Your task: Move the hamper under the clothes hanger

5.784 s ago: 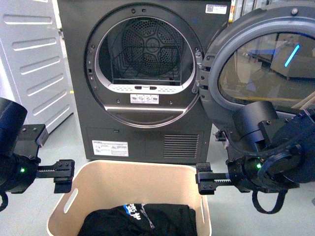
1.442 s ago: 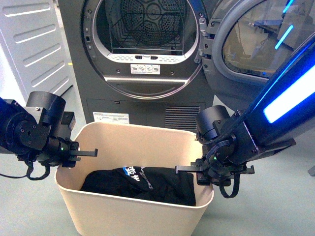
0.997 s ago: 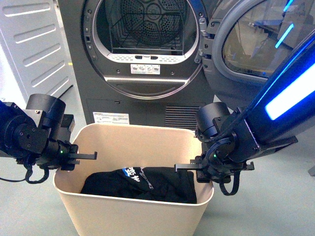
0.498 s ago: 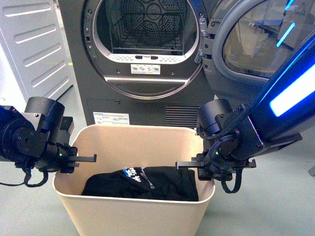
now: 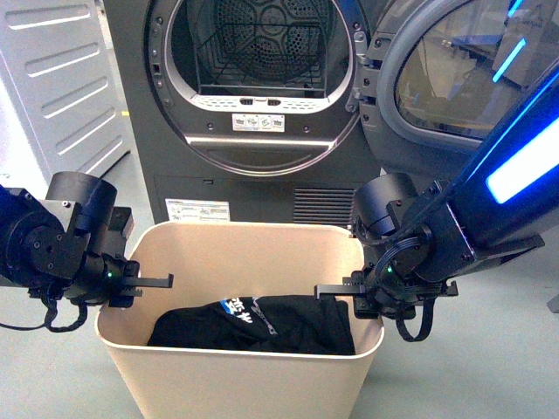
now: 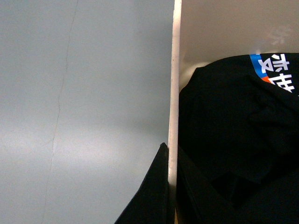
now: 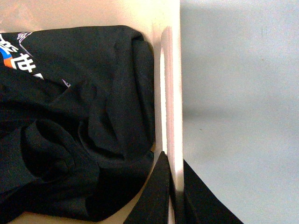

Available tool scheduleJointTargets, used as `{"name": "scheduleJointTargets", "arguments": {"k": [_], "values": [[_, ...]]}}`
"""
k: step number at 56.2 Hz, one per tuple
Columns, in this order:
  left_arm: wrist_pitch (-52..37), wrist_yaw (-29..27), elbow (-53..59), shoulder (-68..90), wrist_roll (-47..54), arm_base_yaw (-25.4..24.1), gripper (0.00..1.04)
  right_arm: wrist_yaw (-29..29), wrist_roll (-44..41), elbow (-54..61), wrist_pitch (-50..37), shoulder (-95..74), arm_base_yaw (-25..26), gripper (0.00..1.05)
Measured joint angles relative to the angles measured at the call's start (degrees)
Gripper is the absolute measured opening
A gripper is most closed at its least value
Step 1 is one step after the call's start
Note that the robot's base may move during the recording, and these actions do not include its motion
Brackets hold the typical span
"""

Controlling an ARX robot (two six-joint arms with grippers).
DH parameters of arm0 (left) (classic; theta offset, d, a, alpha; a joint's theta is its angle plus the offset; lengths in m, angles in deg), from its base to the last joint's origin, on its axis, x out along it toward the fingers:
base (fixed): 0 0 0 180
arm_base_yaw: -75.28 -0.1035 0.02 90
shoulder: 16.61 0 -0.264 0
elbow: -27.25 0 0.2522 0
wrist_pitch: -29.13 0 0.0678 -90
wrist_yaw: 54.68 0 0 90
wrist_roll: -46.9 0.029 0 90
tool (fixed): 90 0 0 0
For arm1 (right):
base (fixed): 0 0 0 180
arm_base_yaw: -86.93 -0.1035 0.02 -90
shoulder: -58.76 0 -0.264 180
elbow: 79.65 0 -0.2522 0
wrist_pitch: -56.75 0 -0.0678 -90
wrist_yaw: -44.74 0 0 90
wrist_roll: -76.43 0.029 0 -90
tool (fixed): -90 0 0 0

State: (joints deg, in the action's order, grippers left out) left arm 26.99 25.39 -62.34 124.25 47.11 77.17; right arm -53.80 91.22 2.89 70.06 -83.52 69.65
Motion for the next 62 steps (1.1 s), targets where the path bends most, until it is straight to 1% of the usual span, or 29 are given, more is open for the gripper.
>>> {"name": "scheduleJointTargets", "arguments": {"k": [36,50,56,62], "values": [[-0.02,-0.57,0.00,0.00,-0.09,0.04,0.04,0.09,-0.22,0.02,-0.37,0.31,0.00,0.03],[-0.02,-1.92,0.00,0.00,0.07,-1.68,0.04,1.53,-0.22,0.02,-0.59,0.33,-1.99,0.03],[-0.02,-1.33,-0.02,-0.02,0.07,-1.40,0.04,0.94,-0.22,0.02,-0.59,0.33,-1.66,0.03],[-0.13,-0.57,-0.04,-0.02,-0.04,-0.37,0.04,0.55,-0.22,0.02,-0.59,0.46,-0.26,0.03]]}}
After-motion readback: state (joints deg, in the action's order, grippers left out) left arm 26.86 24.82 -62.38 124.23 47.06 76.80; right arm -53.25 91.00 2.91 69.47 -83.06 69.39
